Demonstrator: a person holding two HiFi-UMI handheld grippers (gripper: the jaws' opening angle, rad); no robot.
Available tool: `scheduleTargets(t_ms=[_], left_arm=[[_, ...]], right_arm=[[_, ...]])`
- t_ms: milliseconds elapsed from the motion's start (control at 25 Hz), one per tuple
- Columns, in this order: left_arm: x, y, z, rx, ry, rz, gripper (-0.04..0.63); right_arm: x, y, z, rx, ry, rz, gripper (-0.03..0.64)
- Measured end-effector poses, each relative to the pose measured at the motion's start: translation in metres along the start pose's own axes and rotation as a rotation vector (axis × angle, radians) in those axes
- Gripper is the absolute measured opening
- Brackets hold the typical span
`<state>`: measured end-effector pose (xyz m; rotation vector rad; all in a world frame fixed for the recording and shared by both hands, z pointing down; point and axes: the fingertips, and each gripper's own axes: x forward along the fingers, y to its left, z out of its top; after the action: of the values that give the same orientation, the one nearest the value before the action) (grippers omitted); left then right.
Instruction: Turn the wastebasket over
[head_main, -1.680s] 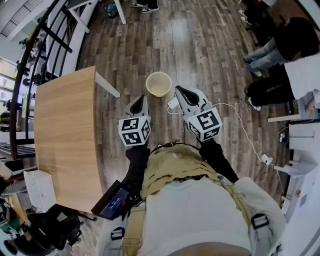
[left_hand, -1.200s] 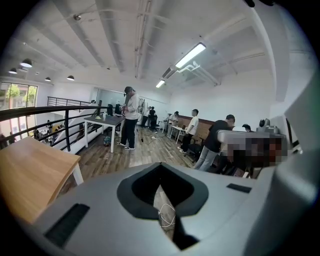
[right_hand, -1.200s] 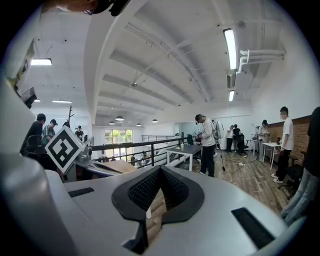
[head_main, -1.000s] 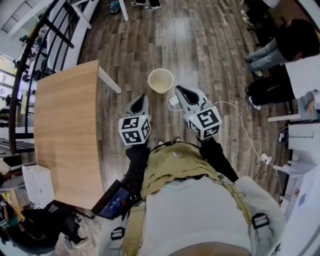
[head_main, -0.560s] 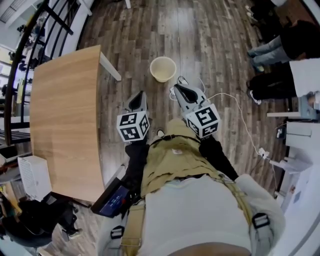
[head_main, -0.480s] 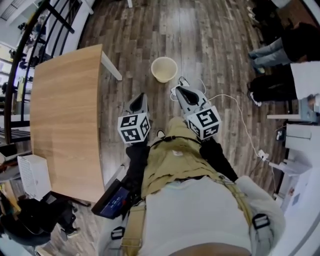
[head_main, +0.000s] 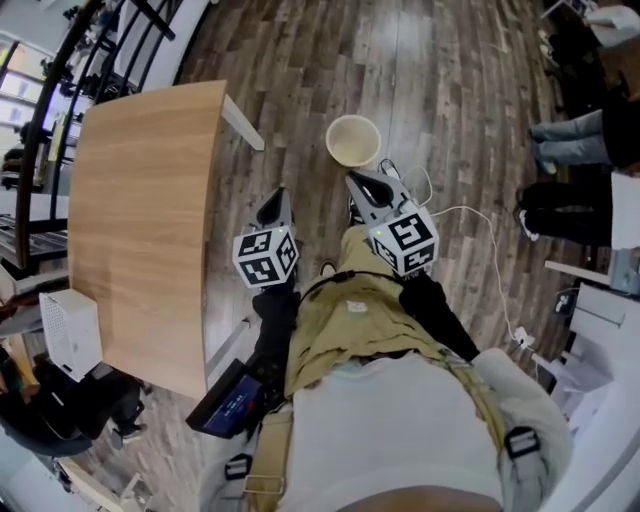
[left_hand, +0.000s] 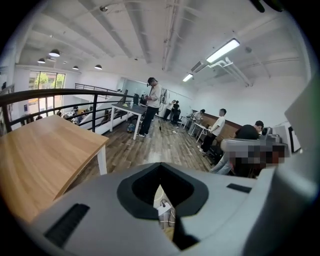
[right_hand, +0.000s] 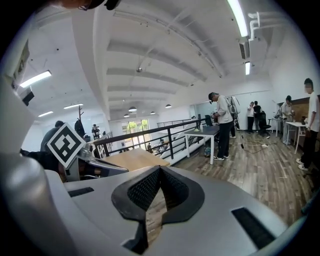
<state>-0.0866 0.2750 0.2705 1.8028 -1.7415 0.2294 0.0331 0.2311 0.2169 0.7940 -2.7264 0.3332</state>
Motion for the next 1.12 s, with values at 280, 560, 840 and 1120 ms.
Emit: scheduleTargets(t_ms=[280,560,840,1120], left_arm=[[0.11,-0.032,0.059,0.053,0.049,-0.031,0.001],[0.205,-0.072,0.069,0.098,0.173,-0.118,0.002],[0.267,-0.04,-0.004,0.071,0.351,-0.128,0.002],[0.343,0.038,-0.134,0.049,0.578,-0.11,0.002]], right_arm=[[0.048,-0.114,0.024,0.043,0.015,-0.001,0.021],[0.084,-0.216,0.012,0.023,0.121,0.004,0.021],[0.123,-0.276,-0.108,0.13,0.335,-0.04,0.022],[0.173,-0.304,-0.307,0.255,0.555,-0.062,0.021]])
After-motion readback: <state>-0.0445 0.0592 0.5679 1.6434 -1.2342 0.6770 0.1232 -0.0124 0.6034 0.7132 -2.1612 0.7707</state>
